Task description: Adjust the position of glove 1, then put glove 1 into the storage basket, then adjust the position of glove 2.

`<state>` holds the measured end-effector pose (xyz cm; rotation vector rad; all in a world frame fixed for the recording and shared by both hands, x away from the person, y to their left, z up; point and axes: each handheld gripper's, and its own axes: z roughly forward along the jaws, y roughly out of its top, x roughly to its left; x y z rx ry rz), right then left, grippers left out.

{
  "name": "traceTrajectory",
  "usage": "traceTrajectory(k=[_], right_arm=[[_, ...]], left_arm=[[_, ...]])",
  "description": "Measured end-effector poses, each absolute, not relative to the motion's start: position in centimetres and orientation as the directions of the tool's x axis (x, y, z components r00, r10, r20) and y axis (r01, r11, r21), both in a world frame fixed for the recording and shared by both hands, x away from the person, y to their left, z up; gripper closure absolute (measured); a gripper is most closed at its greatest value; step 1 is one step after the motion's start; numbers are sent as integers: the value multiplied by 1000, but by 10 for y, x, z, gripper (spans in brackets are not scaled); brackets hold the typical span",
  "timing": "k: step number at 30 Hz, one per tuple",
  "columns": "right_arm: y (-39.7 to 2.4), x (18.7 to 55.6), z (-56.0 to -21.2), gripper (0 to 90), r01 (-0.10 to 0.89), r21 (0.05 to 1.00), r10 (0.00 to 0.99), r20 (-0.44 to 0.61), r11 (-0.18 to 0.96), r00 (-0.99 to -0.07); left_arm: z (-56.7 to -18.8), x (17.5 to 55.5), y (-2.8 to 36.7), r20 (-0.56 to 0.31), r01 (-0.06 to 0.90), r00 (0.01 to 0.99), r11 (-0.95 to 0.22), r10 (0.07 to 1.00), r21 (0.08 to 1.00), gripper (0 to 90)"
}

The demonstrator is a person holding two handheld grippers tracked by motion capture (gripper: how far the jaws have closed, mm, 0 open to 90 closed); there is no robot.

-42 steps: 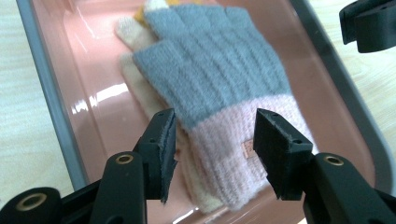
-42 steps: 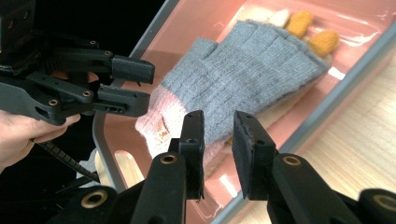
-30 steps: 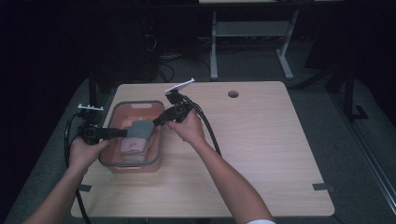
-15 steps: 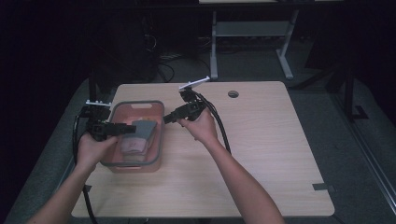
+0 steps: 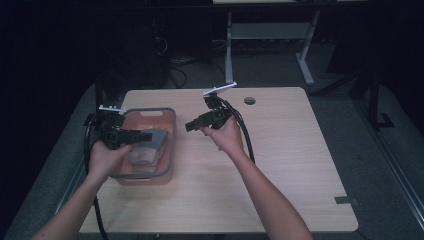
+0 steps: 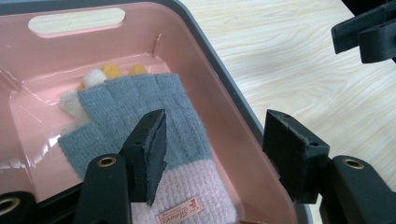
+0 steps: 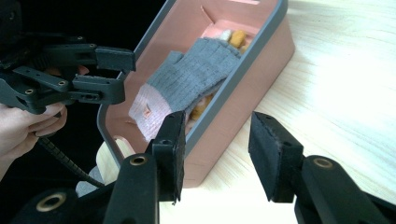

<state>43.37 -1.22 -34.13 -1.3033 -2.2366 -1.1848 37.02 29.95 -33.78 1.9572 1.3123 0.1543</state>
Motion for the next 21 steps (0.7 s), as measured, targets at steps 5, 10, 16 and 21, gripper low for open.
traceTrajectory(k=[5,10,16,21], right_arm=[[-19,433,-342,537,827,504,588,599,250,-543],[-27,429,-342,529,830,501,593,600,245,-537],[-41,424,-347,526,839,493,607,601,229,-520],[-51,421,-349,526,842,493,613,603,216,-511]], left_arm=[[-336,370,296,-304,741,470,-183,829,646,397],[-336,369,290,-301,735,481,-192,824,650,387],[-336,369,281,-294,731,497,-212,817,648,379],[-334,369,274,-291,728,503,-217,814,651,375]])
